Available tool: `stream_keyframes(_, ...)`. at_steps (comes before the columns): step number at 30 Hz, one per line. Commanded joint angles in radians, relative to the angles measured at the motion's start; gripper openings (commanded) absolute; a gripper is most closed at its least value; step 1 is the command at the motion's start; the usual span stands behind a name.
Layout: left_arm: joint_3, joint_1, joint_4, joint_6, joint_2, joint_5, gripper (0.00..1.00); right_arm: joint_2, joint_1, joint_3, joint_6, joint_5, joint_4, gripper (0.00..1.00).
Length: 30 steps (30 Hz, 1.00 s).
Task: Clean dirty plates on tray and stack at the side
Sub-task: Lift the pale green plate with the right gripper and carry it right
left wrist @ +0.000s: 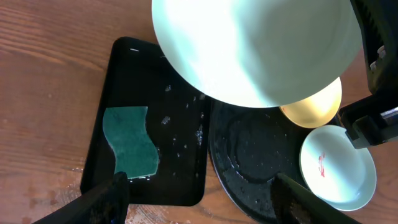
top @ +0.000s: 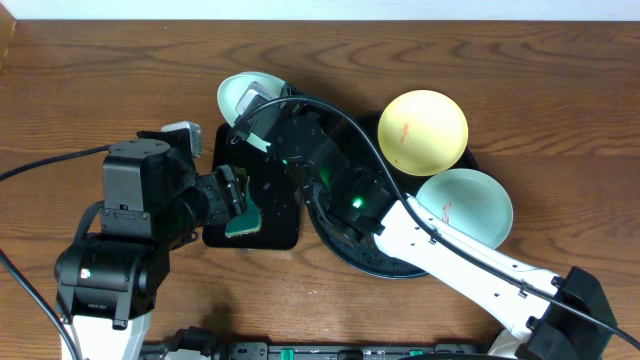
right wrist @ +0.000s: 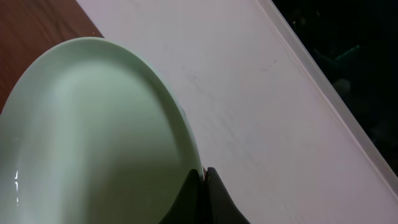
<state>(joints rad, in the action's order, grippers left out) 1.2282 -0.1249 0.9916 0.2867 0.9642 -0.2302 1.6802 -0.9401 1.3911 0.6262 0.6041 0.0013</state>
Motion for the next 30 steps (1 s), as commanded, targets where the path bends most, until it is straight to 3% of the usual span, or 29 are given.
stream_keyframes(1, 0.021, 0.005, 0.002, -0.017, 0.002, 0.006, 0.73, -0.025, -0.011, 0.013, 0.011, 0.021, 0.007, 0.01)
stream_keyframes(5, 0.021, 0.005, 0.002, -0.017, 0.002, 0.006, 0.74, -0.025, -0.015, 0.013, -0.029, -0.005, -0.004, 0.01)
stream_keyframes(8, 0.021, 0.005, 0.002, -0.017, 0.002, 0.006, 0.74, -0.025, -0.015, 0.013, 0.043, 0.048, 0.004, 0.01)
stream_keyframes(11, 0.021, 0.005, 0.002, -0.017, 0.002, 0.006, 0.74, -0.025, 0.004, 0.013, -0.108, 0.074, 0.008, 0.01)
stream_keyframes(13, 0.021, 0.005, 0.002, -0.017, 0.002, 0.006, 0.74, -0.025, -0.006, 0.013, -0.076, -0.008, -0.053, 0.01)
stream_keyframes(15, 0.021, 0.005, 0.002, -0.017, 0.002, 0.006, 0.74, -0.024, -0.007, 0.013, -0.051, 0.048, -0.052, 0.01)
stream_keyframes(18, 0.021, 0.005, 0.002, -0.017, 0.002, 0.006, 0.74, -0.024, 0.005, 0.013, -0.207, 0.028, -0.058, 0.01)
stream_keyframes(20, 0.021, 0.005, 0.002, -0.017, 0.002, 0.006, 0.74, -0.024, 0.000, 0.013, -0.099, -0.100, -0.119, 0.01)
stream_keyframes(22, 0.021, 0.005, 0.002, -0.017, 0.002, 0.006, 0.74, -0.017, 0.004, 0.013, -0.076, 0.017, -0.100, 0.01)
stream_keyframes(23, 0.021, 0.005, 0.002, -0.017, 0.002, 0.006, 0.74, -0.017, 0.008, 0.013, -0.142, 0.072, -0.082, 0.01)
stream_keyframes(24, 0.021, 0.005, 0.002, -0.017, 0.002, 0.006, 0.74, -0.016, 0.009, 0.013, -0.201, -0.004, -0.105, 0.01)
stream_keyframes(26, 0.021, 0.005, 0.002, -0.017, 0.002, 0.006, 0.74, -0.016, -0.004, 0.013, -0.095, -0.116, -0.149, 0.01)
stream_keyframes(28, 0.021, 0.005, 0.002, -0.017, 0.002, 0.006, 0.74, -0.005, -0.012, 0.013, -0.047, -0.006, -0.120, 0.01)
stream_keyframes(30, 0.021, 0.005, 0.002, -0.017, 0.002, 0.006, 0.74, -0.005, 0.002, 0.013, -0.206, 0.100, -0.076, 0.01)
